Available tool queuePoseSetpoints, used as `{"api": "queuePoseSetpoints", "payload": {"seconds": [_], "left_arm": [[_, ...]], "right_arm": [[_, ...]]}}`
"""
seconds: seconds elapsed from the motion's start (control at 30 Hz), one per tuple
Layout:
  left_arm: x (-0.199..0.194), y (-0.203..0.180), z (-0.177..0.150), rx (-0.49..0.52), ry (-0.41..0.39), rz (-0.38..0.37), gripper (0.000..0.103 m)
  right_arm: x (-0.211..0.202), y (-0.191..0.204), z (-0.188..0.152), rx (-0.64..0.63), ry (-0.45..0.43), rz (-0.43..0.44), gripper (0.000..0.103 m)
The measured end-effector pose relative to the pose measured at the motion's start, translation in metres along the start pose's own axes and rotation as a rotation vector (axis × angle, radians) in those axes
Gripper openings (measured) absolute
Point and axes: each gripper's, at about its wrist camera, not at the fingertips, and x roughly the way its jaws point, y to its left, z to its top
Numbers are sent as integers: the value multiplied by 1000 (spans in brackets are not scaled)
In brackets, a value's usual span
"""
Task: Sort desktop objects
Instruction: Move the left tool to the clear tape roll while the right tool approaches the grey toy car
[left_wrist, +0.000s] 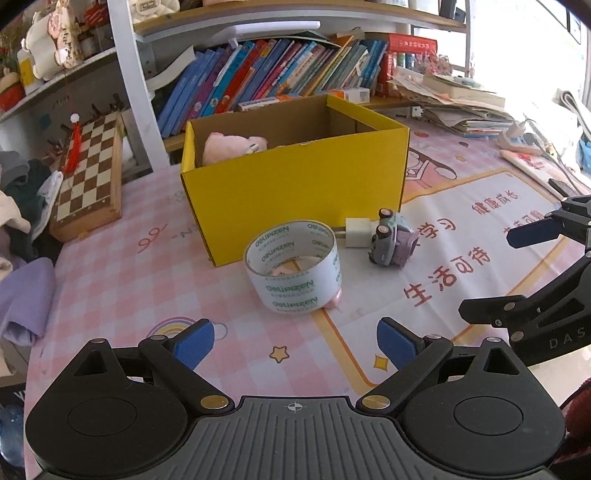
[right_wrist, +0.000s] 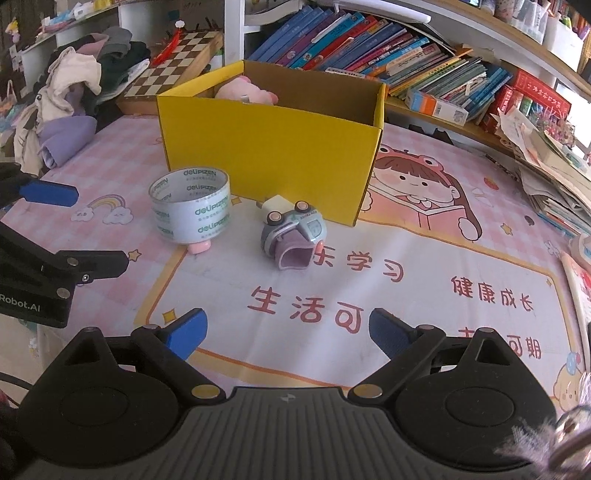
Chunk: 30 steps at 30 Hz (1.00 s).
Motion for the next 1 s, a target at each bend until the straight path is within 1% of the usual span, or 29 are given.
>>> {"api": "queuePoseSetpoints", "payload": {"seconds": [0.37,0.67,1.0], "left_arm": [[14,2,9,-22,11,-4,97],[22,-7,14,14,12,-9,97],[33,-2,19,-21,29,0,97]], "right_arm": [[12,-6,10,-28,18,17,96],[20,-11,18,-49,24,23,96],[34,-15,29,-71,37,52,95]]}}
